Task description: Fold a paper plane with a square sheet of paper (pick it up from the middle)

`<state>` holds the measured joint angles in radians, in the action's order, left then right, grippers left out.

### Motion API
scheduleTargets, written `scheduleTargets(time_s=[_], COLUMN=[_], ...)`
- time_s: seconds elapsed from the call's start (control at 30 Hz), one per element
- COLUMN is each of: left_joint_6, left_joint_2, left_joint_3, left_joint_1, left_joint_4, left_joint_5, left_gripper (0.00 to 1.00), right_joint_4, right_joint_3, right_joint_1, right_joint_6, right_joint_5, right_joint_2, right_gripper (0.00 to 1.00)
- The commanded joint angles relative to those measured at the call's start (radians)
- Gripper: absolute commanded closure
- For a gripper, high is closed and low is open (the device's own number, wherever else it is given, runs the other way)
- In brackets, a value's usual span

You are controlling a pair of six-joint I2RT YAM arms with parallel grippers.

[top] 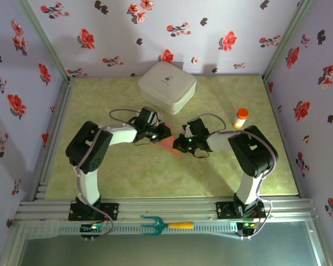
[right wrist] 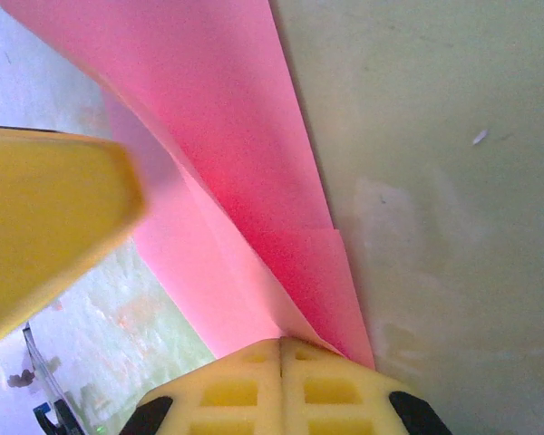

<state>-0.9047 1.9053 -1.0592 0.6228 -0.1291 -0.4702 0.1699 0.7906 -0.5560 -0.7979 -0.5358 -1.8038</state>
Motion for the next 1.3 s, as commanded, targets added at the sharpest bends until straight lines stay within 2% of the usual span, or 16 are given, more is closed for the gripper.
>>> scheduleTargets(time_s=[0.0,0.07,0.4,0.67,1.27], left_joint_6=[0.003,-0.011,-0.023,0.008,0.076], left_joint_2=[-0.038,-0.025,0.062,0.1,0.141], left_joint_3=[0.024,0.031,0.002,-0.021,-0.115], left_joint_1=[0.016,0.033,0.053,0.009,-0.101], left_joint_4=[0.052,0.056,0.07,0.115,0.181], left_joint_5=[0.035,0.033,0.043,0.078,0.067], left_gripper=[0.95,1.0,1.0,1.0,1.0], right_joint_4=[-0.092,-0.085,-0.076,-0.106,-0.135], right_joint_3=[-0.041,-0.043,-0.054,-0.048,-0.058], right_joint_1=[0.008,0.01,0.018,0.02,0.021], right_joint_6=[-0.017,-0.023,-0.034,-0.015,0.02], right_joint_5=[0.043,0.04,0.038,0.035,0.035], right_joint_2=[-0.02,-0.02,-0.025,-0.029,-0.024], right_gripper=[1.0,1.0,1.0,1.0,1.0])
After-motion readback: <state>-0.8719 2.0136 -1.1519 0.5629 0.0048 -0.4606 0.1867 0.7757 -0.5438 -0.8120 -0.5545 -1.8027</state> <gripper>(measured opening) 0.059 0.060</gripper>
